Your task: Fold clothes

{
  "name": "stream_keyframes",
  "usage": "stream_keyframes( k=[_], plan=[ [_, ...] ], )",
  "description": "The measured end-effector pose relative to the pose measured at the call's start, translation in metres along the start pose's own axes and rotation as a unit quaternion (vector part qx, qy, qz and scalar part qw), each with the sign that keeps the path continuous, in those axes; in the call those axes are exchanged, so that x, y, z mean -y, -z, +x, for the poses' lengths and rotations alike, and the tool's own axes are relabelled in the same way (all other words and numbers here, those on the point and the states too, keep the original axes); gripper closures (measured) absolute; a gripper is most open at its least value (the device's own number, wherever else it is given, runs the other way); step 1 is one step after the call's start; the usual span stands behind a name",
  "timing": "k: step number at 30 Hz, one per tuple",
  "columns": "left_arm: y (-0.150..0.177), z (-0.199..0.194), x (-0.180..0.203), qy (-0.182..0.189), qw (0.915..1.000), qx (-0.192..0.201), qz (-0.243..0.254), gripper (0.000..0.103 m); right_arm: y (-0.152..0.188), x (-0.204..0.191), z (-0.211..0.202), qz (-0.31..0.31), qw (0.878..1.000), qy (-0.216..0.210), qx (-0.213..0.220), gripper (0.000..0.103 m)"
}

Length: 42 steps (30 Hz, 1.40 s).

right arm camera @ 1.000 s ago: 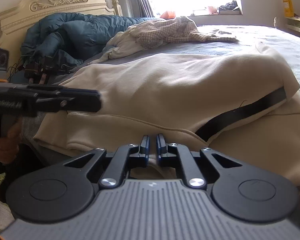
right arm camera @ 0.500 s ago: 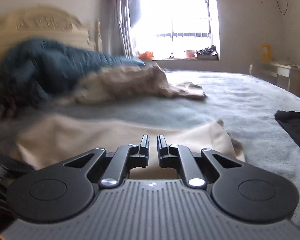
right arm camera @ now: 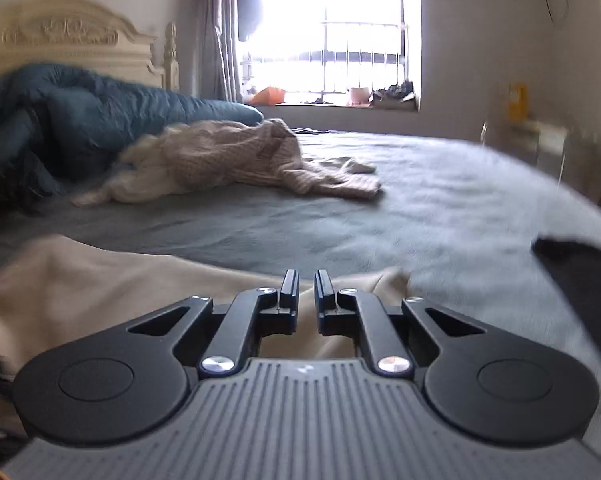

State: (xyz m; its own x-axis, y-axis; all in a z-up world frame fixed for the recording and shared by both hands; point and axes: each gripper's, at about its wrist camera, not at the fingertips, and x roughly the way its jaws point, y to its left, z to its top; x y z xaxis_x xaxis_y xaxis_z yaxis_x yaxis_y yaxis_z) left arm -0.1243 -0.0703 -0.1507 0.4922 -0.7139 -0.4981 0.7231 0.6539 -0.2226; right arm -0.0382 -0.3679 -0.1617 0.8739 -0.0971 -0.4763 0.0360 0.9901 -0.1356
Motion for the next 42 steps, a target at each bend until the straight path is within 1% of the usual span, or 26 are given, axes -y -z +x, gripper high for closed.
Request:
stream_keyframes(
  k=[2,3,4,6,7,9,12,15,16,18,19,20,22,23,27,29,30,31,32,33,35,37,38,41,42],
  plan=[
    [0.001,0.000,-0.001,0.004,1.0000,0.002,0.000,0.057,-0.009,0.003,0.010,-0.010,1.000,0.010,0.002,0.095],
    [0.001,0.000,-0.001,0.006,1.0000,0.003,0.000,0.057,0.001,0.015,0.021,0.015,1.000,-0.008,-0.016,0.095],
    [0.000,0.000,-0.001,0.005,1.0000,0.002,0.001,0.057,0.005,0.025,0.021,0.049,0.998,-0.028,-0.010,0.095],
    [0.001,0.001,-0.002,0.006,1.0000,0.002,0.000,0.056,-0.005,0.027,0.010,0.048,0.999,-0.014,-0.009,0.095],
    [0.001,0.000,-0.003,0.008,1.0000,0.003,-0.001,0.055,-0.010,0.023,0.006,0.024,1.000,0.014,-0.006,0.095],
    [0.002,0.000,-0.003,0.010,0.9999,0.005,-0.001,0.054,-0.018,0.026,-0.002,0.014,1.000,0.028,-0.001,0.095],
    [0.003,0.000,-0.004,0.011,0.9999,0.007,0.001,0.054,-0.037,0.037,-0.013,0.064,0.998,-0.020,0.018,0.095],
    [0.004,-0.001,-0.004,0.012,0.9999,0.009,-0.001,0.054,-0.055,0.033,0.004,0.056,0.997,-0.055,0.022,0.095],
    [0.004,-0.001,-0.004,0.012,0.9999,0.010,0.000,0.054,-0.055,0.033,0.016,0.059,0.996,-0.065,0.007,0.095],
    [0.005,0.000,-0.004,0.013,0.9998,0.012,0.001,0.054,-0.043,0.036,0.051,0.050,0.997,-0.046,-0.043,0.100],
    [0.005,0.000,-0.005,0.013,0.9998,0.013,0.001,0.054,-0.036,0.044,0.058,0.067,0.995,-0.058,-0.050,0.103],
    [0.004,0.001,-0.005,0.013,0.9998,0.012,0.002,0.054,-0.030,0.053,0.063,0.088,0.992,-0.073,-0.055,0.103],
    [0.004,0.001,-0.006,0.015,0.9998,0.012,0.001,0.054,-0.039,0.067,0.048,0.120,0.991,-0.054,-0.038,0.103],
    [0.005,0.001,-0.007,0.017,0.9998,0.013,-0.001,0.054,-0.044,0.074,0.039,0.135,0.989,-0.043,-0.029,0.099],
    [0.005,0.001,-0.009,0.020,0.9997,0.016,-0.006,0.054,-0.061,0.083,-0.016,0.143,0.988,-0.061,0.009,0.099],
    [0.005,0.000,-0.008,0.020,0.9996,0.017,-0.007,0.054,-0.062,0.072,-0.040,0.121,0.989,-0.089,0.014,0.099],
    [0.005,0.000,-0.008,0.019,0.9996,0.017,-0.008,0.054,-0.057,0.065,-0.045,0.110,0.988,-0.105,0.007,0.099],
    [0.005,0.000,-0.008,0.019,0.9996,0.017,-0.009,0.054,-0.048,0.060,-0.043,0.102,0.989,-0.109,-0.010,0.099],
    [0.005,0.000,-0.008,0.019,0.9996,0.016,-0.011,0.054,-0.037,0.055,-0.040,0.094,0.989,-0.111,-0.030,0.100],
    [0.005,0.000,-0.008,0.019,0.9996,0.016,-0.012,0.054,-0.023,0.053,-0.030,0.085,0.990,-0.098,-0.058,0.100],
    [0.004,0.000,-0.010,0.022,0.9995,0.015,-0.017,0.054,-0.004,0.066,-0.020,0.117,0.987,-0.075,-0.085,0.103],
    [0.003,-0.001,-0.011,0.025,0.9994,0.013,-0.019,0.054,0.014,0.080,-0.012,0.153,0.981,-0.052,-0.110,0.103],
    [0.003,-0.001,-0.011,0.025,0.9994,0.013,-0.021,0.054,0.011,0.086,-0.020,0.186,0.975,-0.059,-0.104,0.097],
    [0.004,-0.001,-0.011,0.024,0.9993,0.015,-0.023,0.053,-0.014,0.073,-0.058,0.172,0.981,-0.072,-0.047,0.098],
    [0.004,-0.001,-0.010,0.023,0.9993,0.015,-0.024,0.052,-0.022,0.063,-0.072,0.159,0.983,-0.082,-0.030,0.098]
  ],
)
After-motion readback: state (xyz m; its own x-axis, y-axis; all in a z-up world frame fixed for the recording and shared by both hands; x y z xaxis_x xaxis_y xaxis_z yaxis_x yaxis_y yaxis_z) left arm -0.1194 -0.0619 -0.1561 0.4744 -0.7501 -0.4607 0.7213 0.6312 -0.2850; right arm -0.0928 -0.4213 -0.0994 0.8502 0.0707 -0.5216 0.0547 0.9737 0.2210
